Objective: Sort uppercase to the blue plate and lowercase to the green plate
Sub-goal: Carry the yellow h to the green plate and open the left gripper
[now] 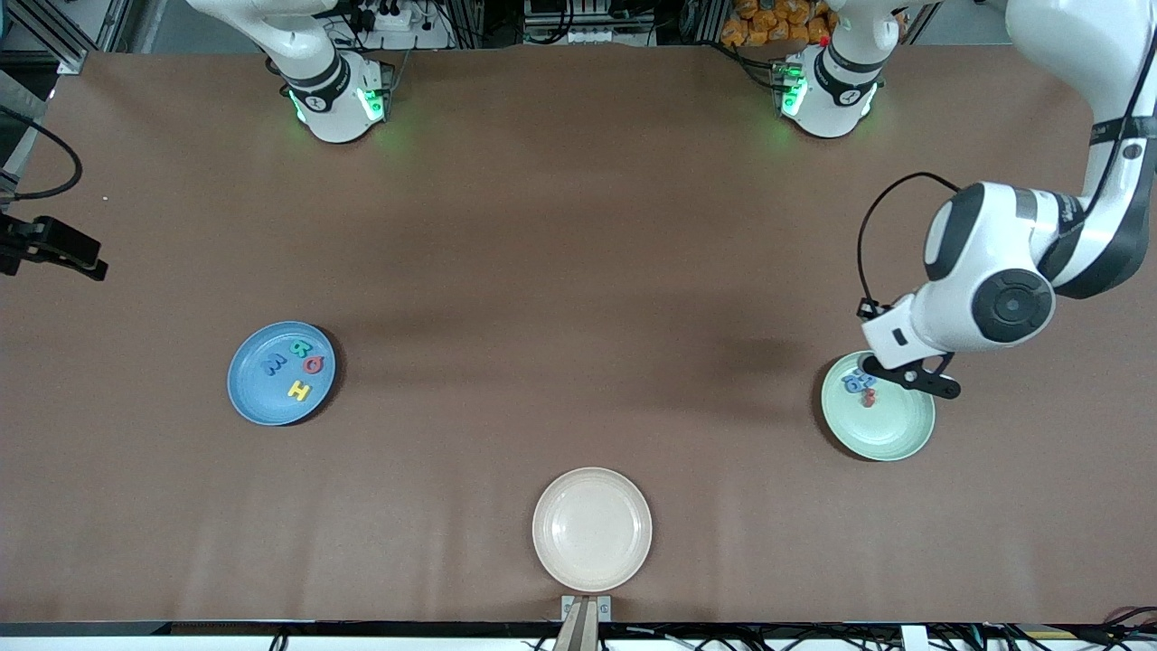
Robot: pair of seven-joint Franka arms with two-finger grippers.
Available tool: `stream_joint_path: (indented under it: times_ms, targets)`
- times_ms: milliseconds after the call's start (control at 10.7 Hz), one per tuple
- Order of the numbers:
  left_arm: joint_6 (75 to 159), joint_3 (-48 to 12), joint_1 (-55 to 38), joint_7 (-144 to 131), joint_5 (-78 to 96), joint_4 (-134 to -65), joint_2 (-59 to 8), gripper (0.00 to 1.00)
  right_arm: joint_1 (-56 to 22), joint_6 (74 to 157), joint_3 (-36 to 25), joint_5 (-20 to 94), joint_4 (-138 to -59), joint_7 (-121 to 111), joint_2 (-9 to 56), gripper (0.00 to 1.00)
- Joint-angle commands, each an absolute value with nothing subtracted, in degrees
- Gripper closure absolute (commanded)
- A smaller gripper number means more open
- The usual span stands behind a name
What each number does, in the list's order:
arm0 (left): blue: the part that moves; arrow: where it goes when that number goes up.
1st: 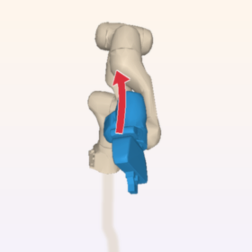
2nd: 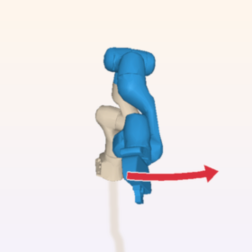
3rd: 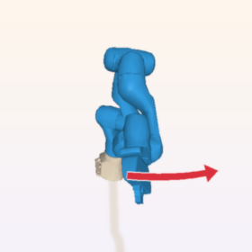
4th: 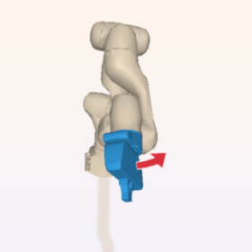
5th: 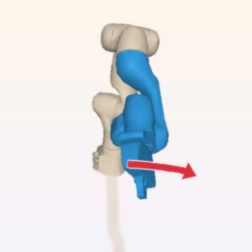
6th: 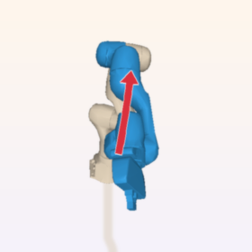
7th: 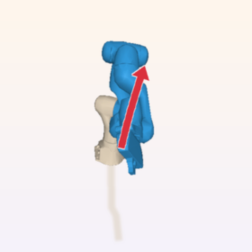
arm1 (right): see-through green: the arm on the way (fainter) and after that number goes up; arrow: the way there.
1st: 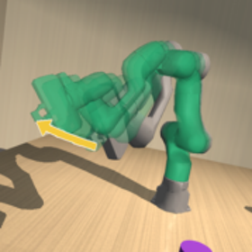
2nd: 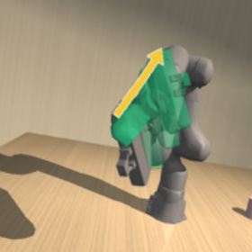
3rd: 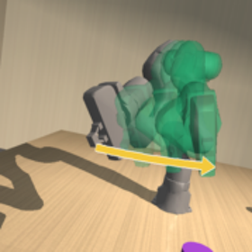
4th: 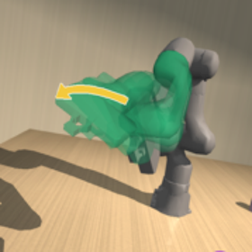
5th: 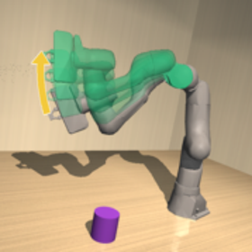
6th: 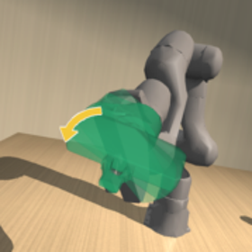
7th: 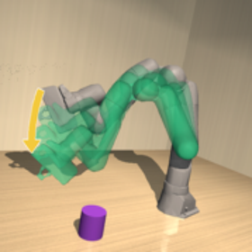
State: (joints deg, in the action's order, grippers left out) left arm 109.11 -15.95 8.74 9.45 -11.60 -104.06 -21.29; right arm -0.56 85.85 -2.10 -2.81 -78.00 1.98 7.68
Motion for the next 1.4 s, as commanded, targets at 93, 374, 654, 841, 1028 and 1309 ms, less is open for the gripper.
stream_joint_path:
  times_ms: [93, 374, 654, 841, 1028, 1309]
  targets:
    - [121.7, -10.4, 8.3, 15.3, -8.6, -111.3, -22.8, 0.79, 1.4, 85.8, 0.1, -1.8, -77.8, 3.5, 6.5, 0.0]
    - [125.1, -9.2, 7.3, 15.3, -8.6, -110.7, -25.0, 0.68, 0.9, 87.2, 0.0, -1.8, -78.3, 3.6, 5.4, 0.0]
    - [126.1, -8.9, 6.7, 15.3, -8.8, -110.0, -25.2, 0.68, 1.4, 88.0, -0.3, -1.8, -80.1, 3.5, 5.5, 0.0]
    - [125.8, -9.1, 6.6, 15.6, -9.1, -110.0, -22.6, 0.46, 1.3, 90.2, -0.4, -1.8, -80.7, 3.7, 5.8, 0.0]
    - [122.9, -9.7, 4.1, 16.1, -8.9, -109.8, -17.5, 0.0, 1.4, 91.6, -0.4, -0.8, -81.6, 3.7, 5.7, 0.0]
    - [112.4, -11.3, 2.7, 15.9, -8.6, -102.5, -11.4, 0.0, 1.9, 92.2, -0.4, -0.7, -81.7, 3.6, 5.7, 0.0]
